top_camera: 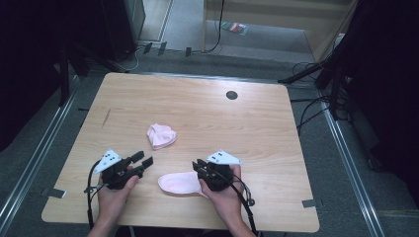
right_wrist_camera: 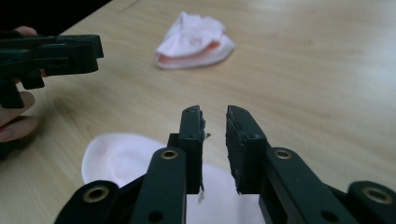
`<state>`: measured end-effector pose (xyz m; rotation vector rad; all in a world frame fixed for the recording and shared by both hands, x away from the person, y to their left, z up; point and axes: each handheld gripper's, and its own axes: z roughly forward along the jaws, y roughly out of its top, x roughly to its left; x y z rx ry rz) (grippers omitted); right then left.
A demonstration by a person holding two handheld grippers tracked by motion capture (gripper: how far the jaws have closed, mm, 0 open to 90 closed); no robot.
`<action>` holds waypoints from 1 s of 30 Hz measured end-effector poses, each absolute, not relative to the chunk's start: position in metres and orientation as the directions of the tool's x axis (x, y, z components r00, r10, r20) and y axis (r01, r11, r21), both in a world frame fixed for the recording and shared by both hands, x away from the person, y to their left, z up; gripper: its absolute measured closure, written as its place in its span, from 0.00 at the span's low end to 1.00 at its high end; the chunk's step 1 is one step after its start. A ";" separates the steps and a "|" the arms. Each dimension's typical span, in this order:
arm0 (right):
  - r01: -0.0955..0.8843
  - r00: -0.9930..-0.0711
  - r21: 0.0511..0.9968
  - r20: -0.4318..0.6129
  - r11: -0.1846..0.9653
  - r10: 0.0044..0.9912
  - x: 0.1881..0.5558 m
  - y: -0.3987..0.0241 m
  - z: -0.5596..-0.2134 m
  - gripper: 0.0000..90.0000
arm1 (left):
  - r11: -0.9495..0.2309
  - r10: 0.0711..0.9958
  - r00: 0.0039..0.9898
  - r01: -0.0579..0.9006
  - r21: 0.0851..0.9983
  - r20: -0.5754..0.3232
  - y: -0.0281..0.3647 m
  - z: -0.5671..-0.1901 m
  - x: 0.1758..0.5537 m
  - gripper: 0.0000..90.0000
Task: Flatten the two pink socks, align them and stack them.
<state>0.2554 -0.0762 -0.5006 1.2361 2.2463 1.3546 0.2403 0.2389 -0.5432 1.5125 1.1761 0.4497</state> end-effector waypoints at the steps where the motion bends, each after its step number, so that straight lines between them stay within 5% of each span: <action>1: 0.528 -0.618 0.821 0.198 0.215 0.761 0.259 -0.073 -0.496 0.84 | 0.123 0.857 0.410 0.424 0.897 -0.312 0.244 -0.544 0.242 0.57; 6: 0.510 -0.635 0.829 0.182 0.230 0.750 0.284 -0.051 -0.482 0.83 | 0.171 0.893 0.311 0.436 0.884 -0.326 0.259 -0.549 0.249 0.80; 9: 0.508 -0.641 0.824 0.167 0.251 0.749 0.301 -0.035 -0.479 0.83 | 0.184 0.898 0.287 0.440 0.879 -0.332 0.260 -0.551 0.251 0.86; 16: 0.528 -0.639 0.801 0.153 0.284 0.754 0.346 -0.004 -0.483 0.83 | 0.182 0.902 0.280 0.447 0.876 -0.330 0.258 -0.553 0.252 0.74; 24: 0.600 -0.603 0.754 0.209 0.266 0.770 0.382 0.020 -0.497 0.80 | 0.197 0.908 0.254 0.443 0.875 -0.333 0.258 -0.553 0.253 0.73; 30: 0.621 -0.599 0.718 0.178 0.313 0.780 0.404 0.040 -0.512 0.69 | 0.199 0.905 0.258 0.444 0.874 -0.337 0.257 -0.553 0.254 0.73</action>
